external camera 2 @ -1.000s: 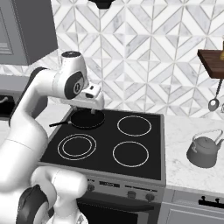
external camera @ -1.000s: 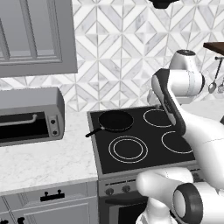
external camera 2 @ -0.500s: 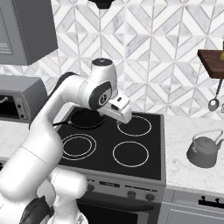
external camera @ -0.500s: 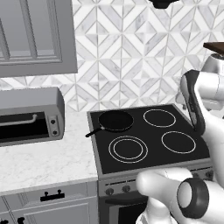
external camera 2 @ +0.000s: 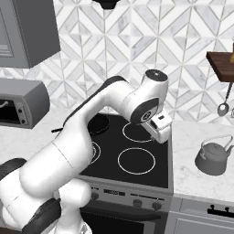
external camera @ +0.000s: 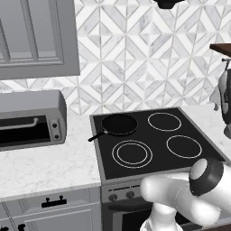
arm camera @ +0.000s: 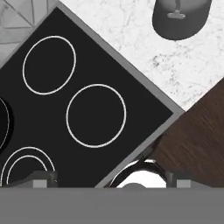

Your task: Pick the kettle from the counter and place it on a stove burner. Then turn the burner on.

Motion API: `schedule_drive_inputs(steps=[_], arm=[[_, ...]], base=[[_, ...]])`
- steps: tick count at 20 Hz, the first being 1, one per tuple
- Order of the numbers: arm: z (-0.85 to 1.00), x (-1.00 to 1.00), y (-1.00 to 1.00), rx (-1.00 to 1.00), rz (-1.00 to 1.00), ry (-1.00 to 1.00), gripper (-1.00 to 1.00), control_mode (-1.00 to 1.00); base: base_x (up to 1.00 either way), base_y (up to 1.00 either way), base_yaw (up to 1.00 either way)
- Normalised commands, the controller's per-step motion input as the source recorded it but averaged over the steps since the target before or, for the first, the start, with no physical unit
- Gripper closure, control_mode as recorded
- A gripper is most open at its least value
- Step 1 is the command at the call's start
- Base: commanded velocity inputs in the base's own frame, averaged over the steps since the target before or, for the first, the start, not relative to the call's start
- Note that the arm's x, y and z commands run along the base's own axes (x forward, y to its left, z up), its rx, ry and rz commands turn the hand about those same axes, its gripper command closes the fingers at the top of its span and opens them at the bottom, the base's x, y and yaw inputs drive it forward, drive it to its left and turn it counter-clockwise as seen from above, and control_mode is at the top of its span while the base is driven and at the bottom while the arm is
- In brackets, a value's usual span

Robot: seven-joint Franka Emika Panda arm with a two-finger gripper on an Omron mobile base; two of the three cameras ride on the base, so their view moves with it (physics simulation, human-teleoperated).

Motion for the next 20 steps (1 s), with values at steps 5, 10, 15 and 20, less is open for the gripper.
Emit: schedule_drive_inputs(steps=[5, 10, 15, 20], arm=[[0.00, 0.05, -1.00, 0.01, -0.23, -0.07, -1.00, -1.00], [-0.15, 0.22, -1.00, 0.00, -0.22, -0.02, -1.00, -1.00], [-0.38, 0.36, -1.00, -0.03, -0.16, 0.03, -1.00, -1.00], [-0.38, 0.27, -0.36, -0.08, -0.06, 0.04, -1.00, -1.00]], base=[[0.00, 0.00, 0.00], [0.00, 0.00, 0.00], [0.00, 0.00, 0.00], [0.00, 0.00, 0.00]])
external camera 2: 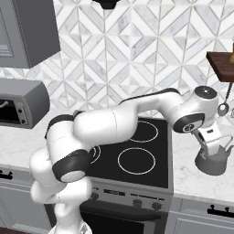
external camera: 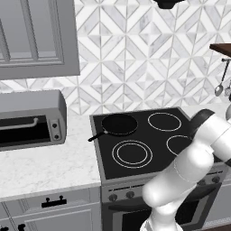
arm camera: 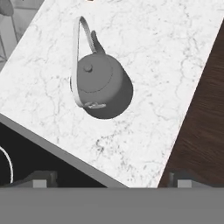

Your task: Pick the kettle from the counter and place it on a stove burner. Then turn the burner on.

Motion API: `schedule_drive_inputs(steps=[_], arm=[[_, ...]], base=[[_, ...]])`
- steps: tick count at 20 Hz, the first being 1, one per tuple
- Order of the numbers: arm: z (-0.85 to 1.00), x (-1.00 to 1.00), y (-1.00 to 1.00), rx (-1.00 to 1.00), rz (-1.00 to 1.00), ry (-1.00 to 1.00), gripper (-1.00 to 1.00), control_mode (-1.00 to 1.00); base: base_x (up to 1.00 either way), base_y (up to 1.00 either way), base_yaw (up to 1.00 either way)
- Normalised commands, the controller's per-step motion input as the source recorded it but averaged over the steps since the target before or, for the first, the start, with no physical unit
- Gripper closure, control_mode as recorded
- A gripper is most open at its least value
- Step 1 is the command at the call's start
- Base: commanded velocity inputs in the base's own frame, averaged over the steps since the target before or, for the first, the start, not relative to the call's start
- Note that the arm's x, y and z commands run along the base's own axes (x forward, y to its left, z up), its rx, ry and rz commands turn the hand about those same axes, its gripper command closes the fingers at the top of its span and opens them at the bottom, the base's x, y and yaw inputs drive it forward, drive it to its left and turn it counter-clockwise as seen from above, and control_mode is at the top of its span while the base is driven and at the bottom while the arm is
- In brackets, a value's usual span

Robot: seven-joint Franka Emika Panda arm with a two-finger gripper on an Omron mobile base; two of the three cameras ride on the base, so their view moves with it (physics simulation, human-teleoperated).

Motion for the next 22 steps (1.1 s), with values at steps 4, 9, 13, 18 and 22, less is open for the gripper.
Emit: schedule_drive_inputs(steps=[4, 9, 13, 18, 22], arm=[[-0.12, 0.04, 0.00, -0.02, 0.00, 0.02, -1.00, -1.00], [-0.21, 0.25, 0.00, 0.00, 0.00, 0.00, -1.00, -1.00], [-0.23, 0.44, 0.00, -0.02, 0.00, 0.00, -1.00, -1.00], [-0.25, 0.49, -0.02, -0.10, 0.00, 0.00, -1.00, -1.00], [-0.34, 0.10, -0.26, -0.13, 0.00, 0.00, -1.00, -1.00]], base=[[0.00, 0.00, 0.00], [0.00, 0.00, 0.00], [0.00, 0.00, 0.00], [0.00, 0.00, 0.00], [0.00, 0.00, 0.00]])
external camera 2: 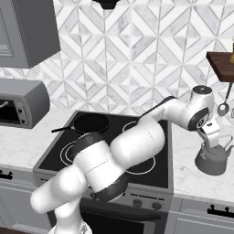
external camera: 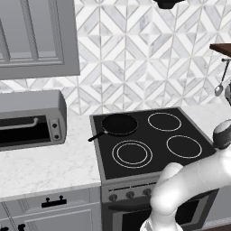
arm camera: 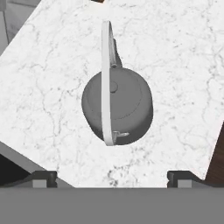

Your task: Pick the kettle from the counter and place it on a stove burner. Then turn the burner on.

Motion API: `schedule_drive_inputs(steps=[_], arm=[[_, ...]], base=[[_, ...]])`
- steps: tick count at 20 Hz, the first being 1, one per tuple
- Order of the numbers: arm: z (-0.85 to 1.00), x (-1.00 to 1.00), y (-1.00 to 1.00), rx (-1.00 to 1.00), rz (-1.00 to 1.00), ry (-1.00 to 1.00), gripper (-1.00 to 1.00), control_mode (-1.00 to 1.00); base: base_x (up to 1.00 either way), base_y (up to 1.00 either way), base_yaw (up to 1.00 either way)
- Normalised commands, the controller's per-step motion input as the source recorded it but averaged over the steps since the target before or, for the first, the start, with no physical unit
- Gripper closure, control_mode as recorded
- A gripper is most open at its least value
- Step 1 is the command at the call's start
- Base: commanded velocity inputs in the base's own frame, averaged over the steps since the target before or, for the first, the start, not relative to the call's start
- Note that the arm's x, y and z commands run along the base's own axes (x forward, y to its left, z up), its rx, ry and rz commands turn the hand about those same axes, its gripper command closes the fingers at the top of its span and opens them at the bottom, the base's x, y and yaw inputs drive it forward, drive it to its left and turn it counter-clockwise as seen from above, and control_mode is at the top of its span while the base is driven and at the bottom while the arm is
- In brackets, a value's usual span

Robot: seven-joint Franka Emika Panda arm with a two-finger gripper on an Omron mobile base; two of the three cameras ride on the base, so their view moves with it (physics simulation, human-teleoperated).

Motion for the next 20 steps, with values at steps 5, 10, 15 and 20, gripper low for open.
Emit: schedule_drive_inputs(steps=[5, 10, 15, 20], arm=[[-0.31, 0.09, -0.24, -0.12, 0.00, 0.00, -1.00, -1.00], [-0.31, 0.32, 0.00, -0.11, 0.00, 0.00, -1.00, -1.00], [-0.54, 0.05, -0.10, -0.17, 0.00, 0.01, -1.00, -1.00], [-0.05, 0.00, -0.05, -0.01, 0.00, 0.00, 1.00, -1.00]], base=[[0.00, 0.00, 0.00], [0.00, 0.00, 0.00], [0.00, 0.00, 0.00], [0.00, 0.00, 0.00]])
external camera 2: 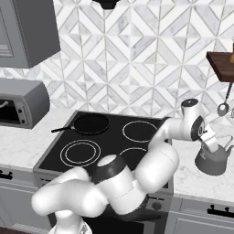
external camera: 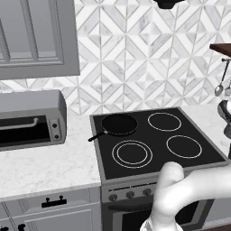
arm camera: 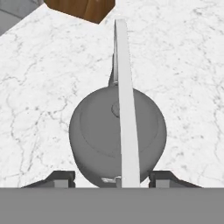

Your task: Pick the kettle from the counter and place it on a stove burner. Then turn the burner on.

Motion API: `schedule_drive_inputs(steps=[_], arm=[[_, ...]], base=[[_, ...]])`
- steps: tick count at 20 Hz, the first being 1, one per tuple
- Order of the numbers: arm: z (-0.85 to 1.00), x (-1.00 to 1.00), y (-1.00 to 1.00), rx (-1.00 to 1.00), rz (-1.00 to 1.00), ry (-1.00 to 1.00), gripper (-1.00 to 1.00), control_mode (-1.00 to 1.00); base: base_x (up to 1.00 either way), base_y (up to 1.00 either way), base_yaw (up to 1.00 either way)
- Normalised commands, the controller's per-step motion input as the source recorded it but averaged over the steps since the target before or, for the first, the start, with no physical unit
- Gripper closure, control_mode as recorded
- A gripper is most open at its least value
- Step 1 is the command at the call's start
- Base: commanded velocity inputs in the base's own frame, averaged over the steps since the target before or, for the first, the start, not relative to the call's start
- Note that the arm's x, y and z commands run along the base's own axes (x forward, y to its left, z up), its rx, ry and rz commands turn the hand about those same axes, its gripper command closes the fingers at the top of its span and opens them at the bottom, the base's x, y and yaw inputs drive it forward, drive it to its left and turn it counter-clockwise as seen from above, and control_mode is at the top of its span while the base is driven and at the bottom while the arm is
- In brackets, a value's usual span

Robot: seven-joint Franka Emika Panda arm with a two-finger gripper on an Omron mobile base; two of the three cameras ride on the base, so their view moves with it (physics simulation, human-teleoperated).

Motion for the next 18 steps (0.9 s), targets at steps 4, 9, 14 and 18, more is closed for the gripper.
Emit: schedule_drive_inputs(steps=[4, 9, 14, 18], arm=[[0.00, 0.00, 0.07, 0.00, 0.00, 0.00, 1.00, -1.00], [0.18, -0.11, 0.58, -0.04, 0.00, -0.05, 1.00, -1.00], [0.51, -0.16, 0.99, -0.18, -0.05, -0.08, 1.00, -1.00], [0.16, -0.12, 1.00, -0.16, -0.09, -0.02, 1.00, -1.00]], base=[[0.00, 0.00, 0.00], [0.00, 0.00, 0.00], [0.00, 0.00, 0.00], [0.00, 0.00, 0.00]])
